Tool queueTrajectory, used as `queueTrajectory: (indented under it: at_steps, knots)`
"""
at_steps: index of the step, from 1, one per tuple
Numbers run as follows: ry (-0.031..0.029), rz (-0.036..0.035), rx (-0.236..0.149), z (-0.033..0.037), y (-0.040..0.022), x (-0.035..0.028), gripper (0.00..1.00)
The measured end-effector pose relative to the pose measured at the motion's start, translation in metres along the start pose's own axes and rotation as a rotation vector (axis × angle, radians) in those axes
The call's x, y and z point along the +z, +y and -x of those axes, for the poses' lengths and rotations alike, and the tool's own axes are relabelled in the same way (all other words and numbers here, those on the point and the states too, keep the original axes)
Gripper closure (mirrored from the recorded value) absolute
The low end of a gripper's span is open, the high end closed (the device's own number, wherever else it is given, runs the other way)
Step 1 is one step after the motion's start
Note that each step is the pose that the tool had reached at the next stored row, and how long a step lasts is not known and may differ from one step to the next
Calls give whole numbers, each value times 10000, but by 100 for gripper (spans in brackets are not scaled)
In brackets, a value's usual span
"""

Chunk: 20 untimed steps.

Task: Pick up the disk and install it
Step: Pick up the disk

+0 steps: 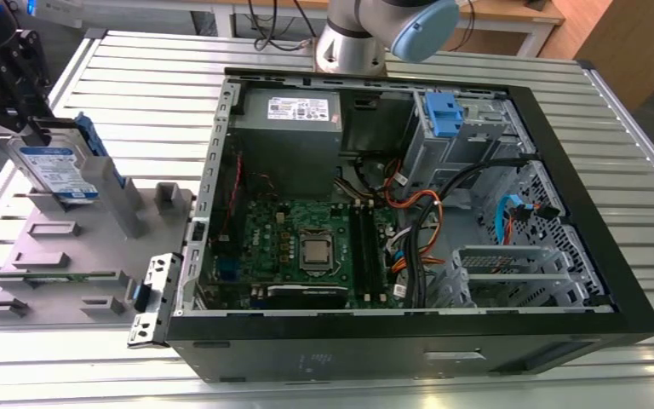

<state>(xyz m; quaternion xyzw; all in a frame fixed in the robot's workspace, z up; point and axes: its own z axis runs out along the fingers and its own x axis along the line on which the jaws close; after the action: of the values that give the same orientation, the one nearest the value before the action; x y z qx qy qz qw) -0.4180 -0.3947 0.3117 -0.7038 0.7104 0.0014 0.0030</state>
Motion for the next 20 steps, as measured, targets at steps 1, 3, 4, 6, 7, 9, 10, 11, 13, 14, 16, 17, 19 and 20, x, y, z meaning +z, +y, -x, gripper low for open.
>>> queueTrajectory:
  at_steps: [1,3,4,6,7,9,10,11,13,14,16,17,19,20]
  knots:
    - [0,0,0,0,0,0,65]
    - [0,0,0,0,0,-1,65]
    - [2,3,0,0,0,-6,65]
    - [2,2,0,0,0,-22,65]
    - [1,1,0,0,0,-34,65]
    - [2,1,0,1,0,-67,65]
    - [1,0,0,1,0,-84,65]
    - [1,0,0,1,0,-104,65]
    - [1,1,0,1,0,-137,65]
    - [1,0,0,1,0,-144,65]
    - [1,0,0,1,0,-163,65]
    - [1,0,0,1,0,-174,65]
    - [1,0,0,1,0,-203,65]
    - [1,-1,0,1,-1,-220,65]
